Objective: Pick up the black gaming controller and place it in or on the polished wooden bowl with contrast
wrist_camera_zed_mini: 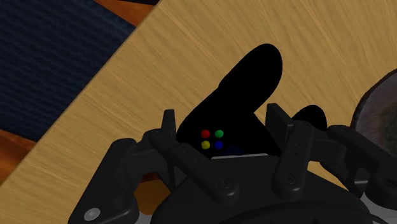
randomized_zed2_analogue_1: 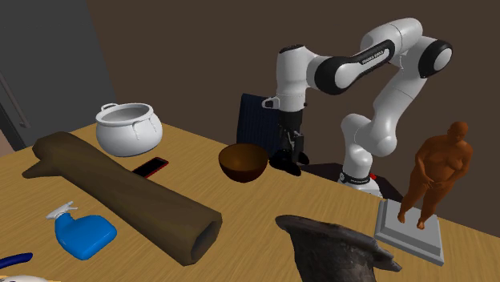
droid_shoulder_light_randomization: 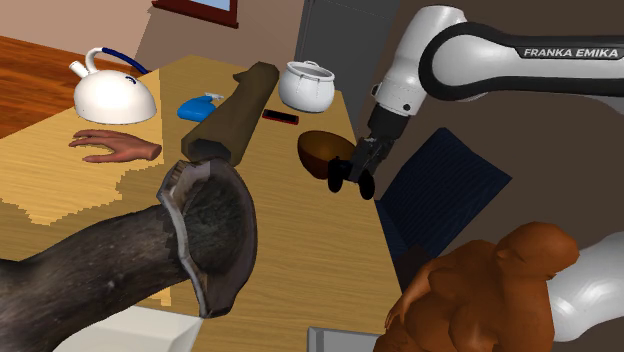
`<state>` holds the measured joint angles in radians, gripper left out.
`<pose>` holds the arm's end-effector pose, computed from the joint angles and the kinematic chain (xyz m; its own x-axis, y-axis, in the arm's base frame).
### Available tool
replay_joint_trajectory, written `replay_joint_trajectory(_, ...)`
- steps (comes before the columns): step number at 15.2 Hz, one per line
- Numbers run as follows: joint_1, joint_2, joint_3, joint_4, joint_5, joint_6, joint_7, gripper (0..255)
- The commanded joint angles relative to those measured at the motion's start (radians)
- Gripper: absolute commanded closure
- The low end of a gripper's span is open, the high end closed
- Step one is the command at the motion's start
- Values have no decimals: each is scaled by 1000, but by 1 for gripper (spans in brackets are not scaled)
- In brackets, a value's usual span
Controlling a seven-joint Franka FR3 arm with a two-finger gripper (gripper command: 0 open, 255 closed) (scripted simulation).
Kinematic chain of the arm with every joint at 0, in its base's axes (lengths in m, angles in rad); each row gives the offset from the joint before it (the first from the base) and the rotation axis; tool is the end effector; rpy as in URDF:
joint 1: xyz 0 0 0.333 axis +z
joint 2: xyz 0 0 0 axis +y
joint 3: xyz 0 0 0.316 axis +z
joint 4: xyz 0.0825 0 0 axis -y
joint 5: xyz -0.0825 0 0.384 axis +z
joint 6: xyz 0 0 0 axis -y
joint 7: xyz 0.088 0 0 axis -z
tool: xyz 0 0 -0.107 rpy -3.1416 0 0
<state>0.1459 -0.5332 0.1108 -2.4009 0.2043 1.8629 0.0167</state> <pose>0.3728 0.1179 0.5055 0.9862 0.1650 -0.0122 0.1618 -0.9771 -0.1383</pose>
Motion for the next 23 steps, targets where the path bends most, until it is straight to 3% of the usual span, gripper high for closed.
replay_joint_trajectory(1,-1,-4,-3,28,-3,-32,4,255)
replay_joint_trajectory(14,-4,1,-13,195,-14,-193,25,255)
replay_joint_trajectory(23,-54,303,-90,464,-61,-177,-87,255)
